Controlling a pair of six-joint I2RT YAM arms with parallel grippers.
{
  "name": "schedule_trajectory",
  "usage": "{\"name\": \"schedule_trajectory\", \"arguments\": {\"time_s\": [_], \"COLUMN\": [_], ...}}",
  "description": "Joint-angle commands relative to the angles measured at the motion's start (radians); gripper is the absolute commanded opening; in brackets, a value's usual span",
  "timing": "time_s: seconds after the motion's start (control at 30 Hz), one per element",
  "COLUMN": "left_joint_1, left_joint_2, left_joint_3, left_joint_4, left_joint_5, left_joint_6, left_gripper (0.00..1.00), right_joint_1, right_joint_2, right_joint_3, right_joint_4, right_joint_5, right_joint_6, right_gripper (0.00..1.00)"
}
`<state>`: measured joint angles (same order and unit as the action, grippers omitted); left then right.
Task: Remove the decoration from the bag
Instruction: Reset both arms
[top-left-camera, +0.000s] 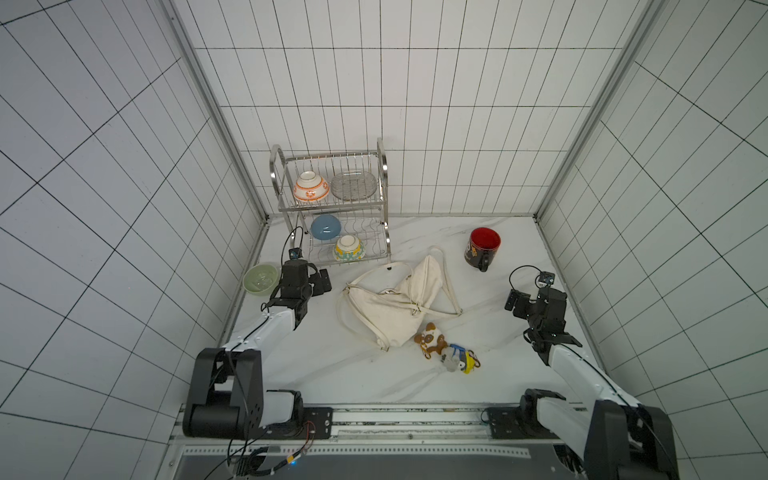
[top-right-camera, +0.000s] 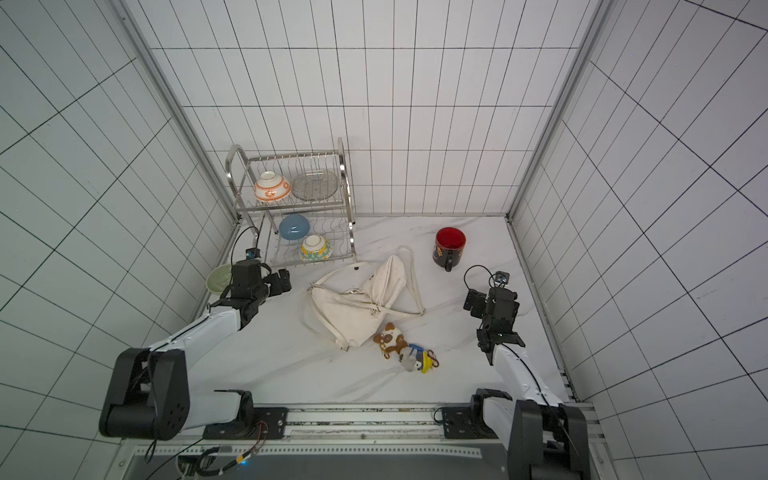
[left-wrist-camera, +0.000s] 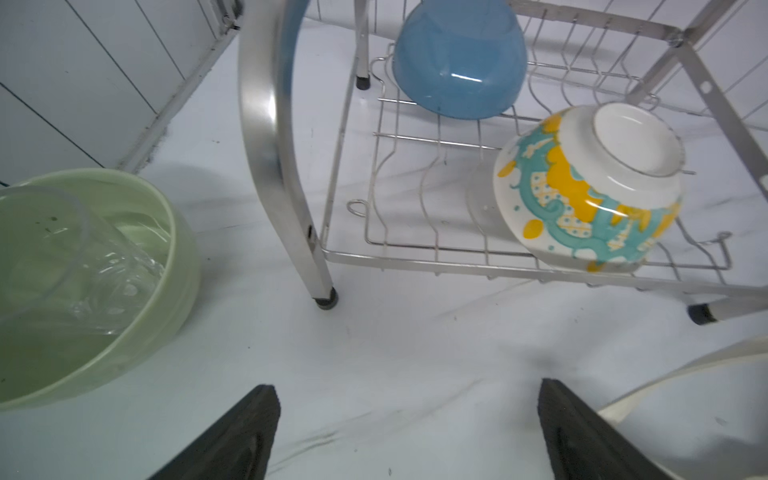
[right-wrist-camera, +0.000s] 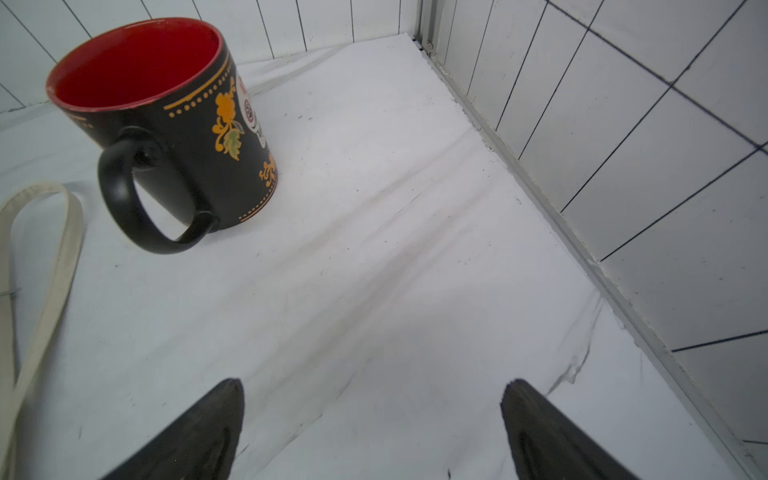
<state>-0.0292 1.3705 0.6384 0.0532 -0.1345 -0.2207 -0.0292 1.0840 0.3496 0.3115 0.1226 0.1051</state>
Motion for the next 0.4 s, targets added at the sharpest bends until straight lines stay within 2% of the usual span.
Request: {"name": "schedule_trajectory", "arguments": {"time_s": [0.0,0.1,0.37], "left_joint_1": [0.021,0.026,0.055], "left_joint_2": [0.035,0.093,0.096], "left_joint_3": [-0.037,-0.020,-0.050], "left_joint_4": [0.263,0.289,0.371], "left_joint_5": [-0.108,-0.164,-0.056], "left_joint_6": [0.013,0.017,0.054], "left_gripper": [0.98,0.98,0.98], "right_joint_1": [-0.033,-0.039,-0.041], "right_joint_2": [0.076,0.133,0.239], "right_joint_3": [-0.005,0.003,0.003], "right_joint_4": [0.255,0.336,0.426], "right_joint_5": [0.035,0.000,-0.020], "right_joint_6": [-0.014,-0.029,-0.013], "right_gripper": [0.99,1.00,0.99]}}
